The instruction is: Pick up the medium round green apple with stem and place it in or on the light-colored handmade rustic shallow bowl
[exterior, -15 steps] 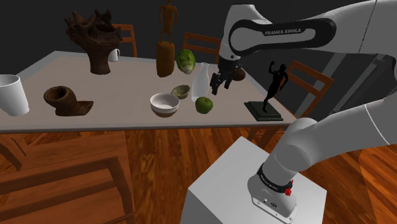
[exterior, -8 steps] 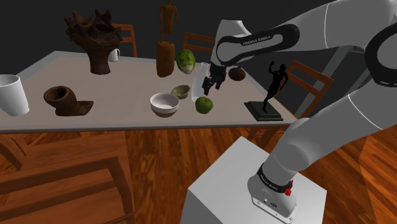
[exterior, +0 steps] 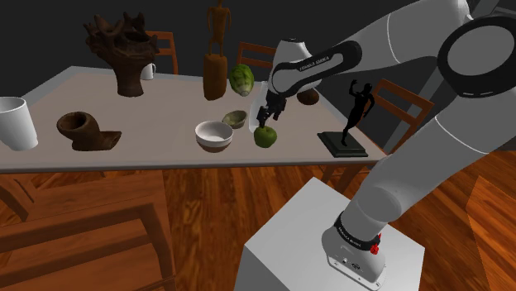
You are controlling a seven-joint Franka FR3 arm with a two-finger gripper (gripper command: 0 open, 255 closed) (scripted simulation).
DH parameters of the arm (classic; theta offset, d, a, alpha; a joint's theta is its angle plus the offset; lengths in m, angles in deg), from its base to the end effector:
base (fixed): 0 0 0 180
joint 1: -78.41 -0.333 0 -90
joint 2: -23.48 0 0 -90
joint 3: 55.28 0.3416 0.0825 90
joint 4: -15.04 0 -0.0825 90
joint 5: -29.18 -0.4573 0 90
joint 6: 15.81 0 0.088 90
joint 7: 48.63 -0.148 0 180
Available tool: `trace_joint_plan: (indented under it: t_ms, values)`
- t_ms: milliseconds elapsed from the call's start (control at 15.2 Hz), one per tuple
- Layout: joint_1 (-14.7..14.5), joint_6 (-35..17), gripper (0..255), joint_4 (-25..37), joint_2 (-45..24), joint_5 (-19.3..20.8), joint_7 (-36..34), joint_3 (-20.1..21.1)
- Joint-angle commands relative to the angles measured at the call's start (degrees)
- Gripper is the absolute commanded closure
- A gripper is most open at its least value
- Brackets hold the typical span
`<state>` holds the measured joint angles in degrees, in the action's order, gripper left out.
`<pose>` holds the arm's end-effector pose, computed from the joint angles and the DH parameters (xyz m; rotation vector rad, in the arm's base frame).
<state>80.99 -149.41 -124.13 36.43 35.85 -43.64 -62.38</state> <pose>0.5198 -0.0928 0.3445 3.0589 -0.0085 0.1826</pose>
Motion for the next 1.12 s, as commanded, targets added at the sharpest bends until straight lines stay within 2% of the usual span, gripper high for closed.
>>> trace_joint_plan:
  t_ms: [0,594,660,1056]
  values:
    - [0.08,-1.77,0,-0.66,-1.05,0.02,0.15,-0.19]
    - [0.11,-3.08,0,-1.07,-1.95,0.01,0.17,-0.28]
    - [0.11,-3.08,255,-1.06,-1.95,0.01,0.17,-0.28]
    - [0.11,-3.08,255,-1.06,-1.95,0.01,0.17,-0.28]
